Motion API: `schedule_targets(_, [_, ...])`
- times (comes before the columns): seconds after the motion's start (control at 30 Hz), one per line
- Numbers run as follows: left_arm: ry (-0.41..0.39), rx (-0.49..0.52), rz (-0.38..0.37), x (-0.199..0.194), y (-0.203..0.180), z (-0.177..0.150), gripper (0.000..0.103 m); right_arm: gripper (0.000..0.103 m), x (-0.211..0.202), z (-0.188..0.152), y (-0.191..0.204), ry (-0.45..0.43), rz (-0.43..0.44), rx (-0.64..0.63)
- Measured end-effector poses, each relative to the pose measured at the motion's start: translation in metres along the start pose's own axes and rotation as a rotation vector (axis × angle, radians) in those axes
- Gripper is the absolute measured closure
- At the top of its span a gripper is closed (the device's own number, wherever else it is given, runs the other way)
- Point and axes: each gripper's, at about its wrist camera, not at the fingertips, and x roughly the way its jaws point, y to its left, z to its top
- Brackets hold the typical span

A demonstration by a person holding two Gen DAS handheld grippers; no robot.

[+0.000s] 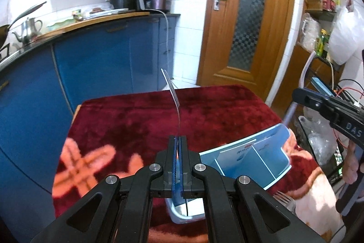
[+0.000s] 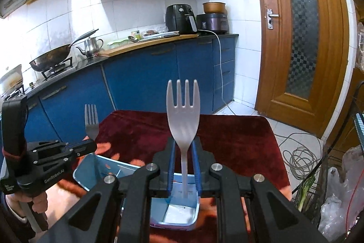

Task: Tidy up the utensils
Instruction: 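Lift both forks and carry them over the light-blue box, then open both tools to drop the forks into the box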

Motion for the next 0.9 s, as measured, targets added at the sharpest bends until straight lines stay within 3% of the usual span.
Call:
schedule_targets(0.33, [-0.011, 0.028, -0.001, 0.0, -0.004, -0.008, 0.1, 0.086, 0.025, -0.025, 0.007, 0.079, 0.012, -0.028])
schedule_targets(0.4, [-0.013, 0.025, 0.017, -0.002, -0.003, -0.008, 0.09, 0.085, 0.024, -0.026, 0.009, 0.076, 0.024, -0.038])
schedule_targets(0.47, [-0.017, 0.023, 0.034, -0.006, -0.004, -0.008, 0.07, 0.074, 0.02, -0.026, 0.011, 0.063, 0.032, -0.045])
schedule_targets(0.53, [-0.022, 0.023, 0.045, -0.01, -0.004, -0.01, 0.063, 0.07, 0.015, -0.026, 0.01, 0.044, 0.042, -0.039])
schedule_targets(0.9, [-0.037, -0.005, 0.043, -0.049, -0.004, -0.019, 0.061, 0.062, -0.033, -0.023, 0.004, -0.047, 0.068, 0.002])
